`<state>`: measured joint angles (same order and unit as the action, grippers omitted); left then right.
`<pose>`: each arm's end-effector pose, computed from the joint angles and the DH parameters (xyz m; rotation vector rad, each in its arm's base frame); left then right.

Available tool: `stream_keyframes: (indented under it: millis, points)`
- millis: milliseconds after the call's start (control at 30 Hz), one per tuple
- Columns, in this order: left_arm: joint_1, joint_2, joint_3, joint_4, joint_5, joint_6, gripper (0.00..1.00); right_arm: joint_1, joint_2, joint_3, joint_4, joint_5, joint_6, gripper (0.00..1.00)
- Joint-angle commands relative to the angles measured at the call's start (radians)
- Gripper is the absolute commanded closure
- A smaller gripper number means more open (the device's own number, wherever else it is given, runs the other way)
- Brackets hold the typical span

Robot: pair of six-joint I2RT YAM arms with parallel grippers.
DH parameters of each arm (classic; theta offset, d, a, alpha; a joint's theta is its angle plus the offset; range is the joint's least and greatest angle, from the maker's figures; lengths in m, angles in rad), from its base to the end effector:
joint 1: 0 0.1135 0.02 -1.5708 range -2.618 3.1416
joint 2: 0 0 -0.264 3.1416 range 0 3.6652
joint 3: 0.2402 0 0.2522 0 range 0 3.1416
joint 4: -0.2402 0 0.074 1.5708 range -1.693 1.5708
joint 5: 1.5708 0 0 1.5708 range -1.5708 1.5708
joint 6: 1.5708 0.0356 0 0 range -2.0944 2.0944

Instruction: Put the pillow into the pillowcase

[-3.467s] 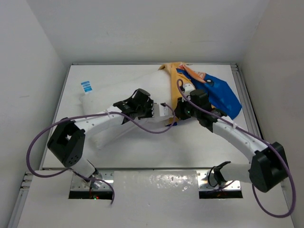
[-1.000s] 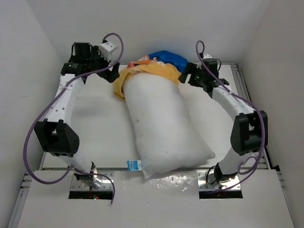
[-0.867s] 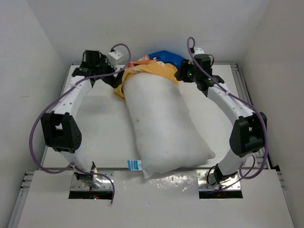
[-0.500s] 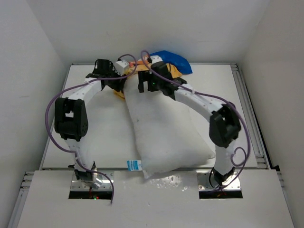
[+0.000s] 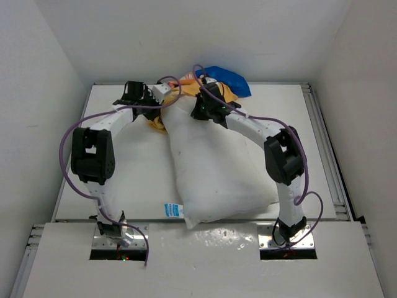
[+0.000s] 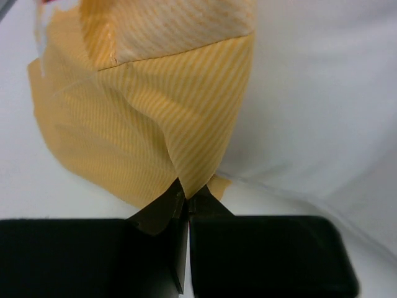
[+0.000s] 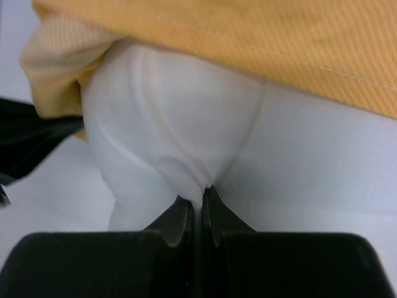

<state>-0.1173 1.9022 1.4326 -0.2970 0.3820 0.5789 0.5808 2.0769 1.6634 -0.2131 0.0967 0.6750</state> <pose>0.4241 -0.0633 0.2315 0.9502 2.0710 -0.2065 0.4074 0.2633 0.2367 0.1620 2.2528 0.5888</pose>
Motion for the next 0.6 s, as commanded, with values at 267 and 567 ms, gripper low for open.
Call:
stream_keyframes:
  millis: [267, 567]
  points:
    - [-0.002, -0.221, 0.058, -0.652, 0.251, 0.677, 1.0, -0.099, -0.248, -0.287, 0.526, 0.337, 0.377, 1.0]
    - [0.016, -0.241, -0.047, -0.734, 0.374, 0.754, 0.59, 0.0, -0.178, -0.324, 0.495, 0.332, 0.393, 1.0]
